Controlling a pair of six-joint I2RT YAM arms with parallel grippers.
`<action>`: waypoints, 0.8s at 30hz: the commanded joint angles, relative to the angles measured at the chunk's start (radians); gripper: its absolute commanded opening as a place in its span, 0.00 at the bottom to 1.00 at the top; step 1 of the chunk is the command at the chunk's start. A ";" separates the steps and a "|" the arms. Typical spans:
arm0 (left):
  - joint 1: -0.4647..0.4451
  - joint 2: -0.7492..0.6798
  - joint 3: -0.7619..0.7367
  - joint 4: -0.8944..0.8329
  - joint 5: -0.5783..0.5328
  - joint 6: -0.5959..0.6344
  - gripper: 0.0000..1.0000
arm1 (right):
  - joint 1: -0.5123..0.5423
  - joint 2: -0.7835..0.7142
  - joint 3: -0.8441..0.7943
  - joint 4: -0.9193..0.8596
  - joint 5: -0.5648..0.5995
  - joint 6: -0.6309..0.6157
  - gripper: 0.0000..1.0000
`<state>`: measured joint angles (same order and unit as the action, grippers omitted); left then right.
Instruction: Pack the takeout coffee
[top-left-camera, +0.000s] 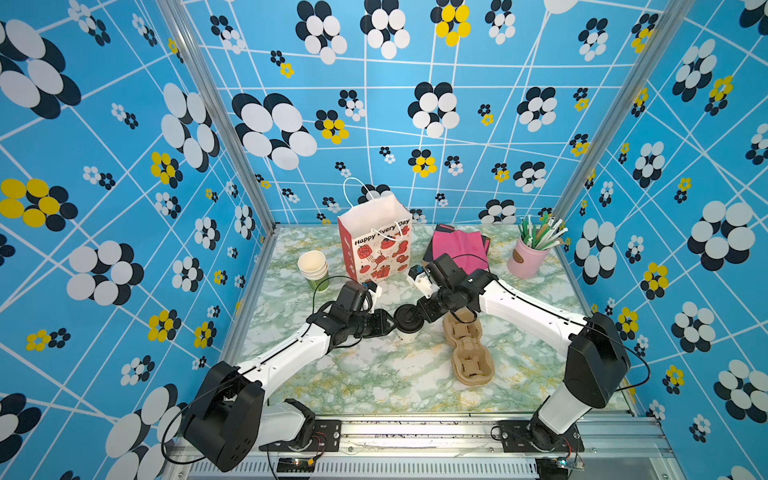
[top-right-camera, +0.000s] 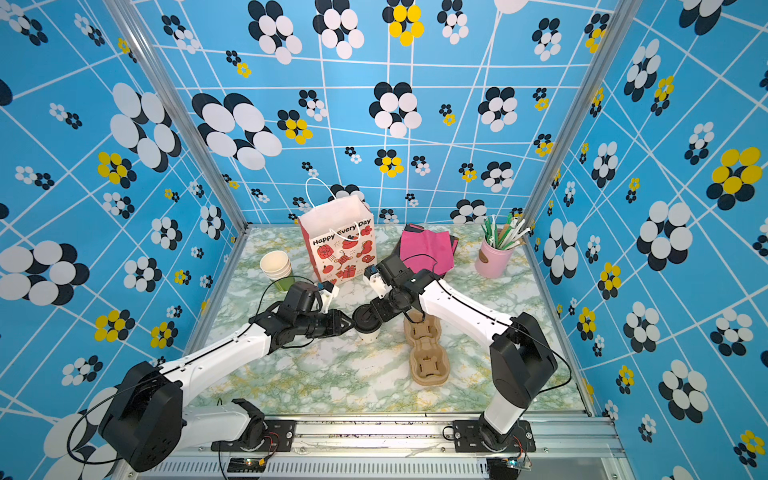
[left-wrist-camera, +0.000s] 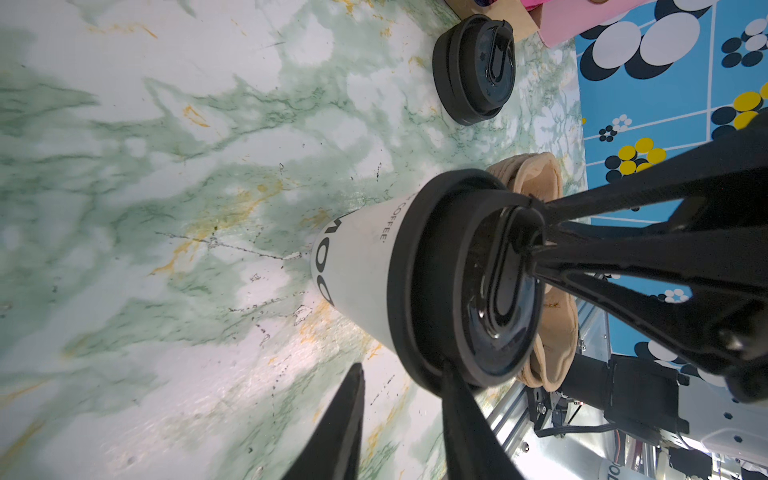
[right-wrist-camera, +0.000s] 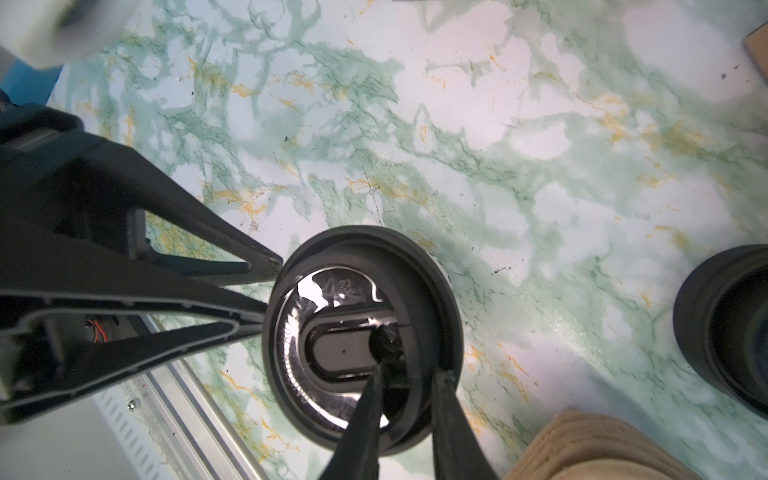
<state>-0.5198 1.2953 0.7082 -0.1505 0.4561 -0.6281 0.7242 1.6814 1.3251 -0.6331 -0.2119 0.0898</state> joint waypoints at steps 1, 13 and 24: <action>-0.016 0.083 -0.043 -0.124 -0.115 0.037 0.32 | 0.022 0.092 -0.056 -0.162 0.042 -0.007 0.23; -0.023 0.126 -0.094 -0.092 -0.134 0.026 0.31 | 0.022 0.097 -0.063 -0.165 0.038 -0.009 0.22; -0.018 0.023 0.088 -0.168 -0.129 0.097 0.41 | 0.022 0.091 -0.052 -0.171 0.044 -0.017 0.23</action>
<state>-0.5278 1.3098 0.7551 -0.1925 0.3893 -0.5884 0.7242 1.6836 1.3327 -0.6441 -0.1936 0.0902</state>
